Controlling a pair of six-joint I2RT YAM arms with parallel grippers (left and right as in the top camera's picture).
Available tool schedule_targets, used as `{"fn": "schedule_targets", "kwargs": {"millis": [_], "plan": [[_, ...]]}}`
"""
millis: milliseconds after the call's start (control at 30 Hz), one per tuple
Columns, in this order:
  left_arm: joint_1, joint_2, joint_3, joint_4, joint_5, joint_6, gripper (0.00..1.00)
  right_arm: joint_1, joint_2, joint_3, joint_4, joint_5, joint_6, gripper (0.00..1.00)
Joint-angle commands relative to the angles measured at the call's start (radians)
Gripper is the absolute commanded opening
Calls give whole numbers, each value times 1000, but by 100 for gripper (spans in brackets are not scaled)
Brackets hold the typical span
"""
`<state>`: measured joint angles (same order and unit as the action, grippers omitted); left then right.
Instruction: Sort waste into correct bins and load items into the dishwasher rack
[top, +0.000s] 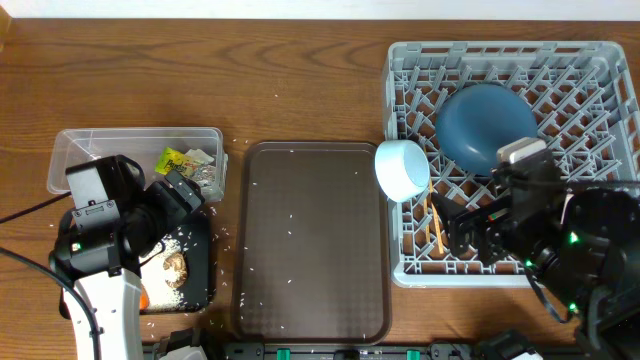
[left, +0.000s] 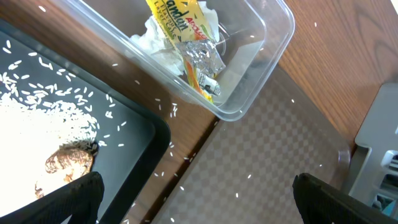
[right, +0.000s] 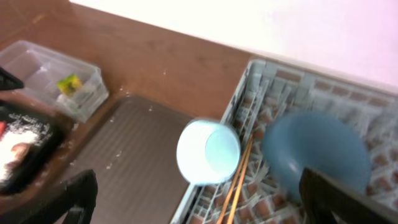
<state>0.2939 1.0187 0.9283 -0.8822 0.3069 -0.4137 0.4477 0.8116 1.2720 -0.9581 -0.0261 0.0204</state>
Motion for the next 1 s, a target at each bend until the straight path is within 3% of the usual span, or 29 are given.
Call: {"fn": "schedule_targets", "kwargs": {"millis": [0,267,700,967], "plan": [[5,-7,23,0,-13,17,98,-31,-68,-156,103,10,-126,99],[5,-7,23,0,-13,17,98,-112,-319,-602,408,-106,-122,99],[5,-7,23,0,-13,17,98,-340,-737,-956,454,-193,-122,99],[5,-7,23,0,-13,17,98,-410,-806,-1120,592,-192,-122,99]]}}
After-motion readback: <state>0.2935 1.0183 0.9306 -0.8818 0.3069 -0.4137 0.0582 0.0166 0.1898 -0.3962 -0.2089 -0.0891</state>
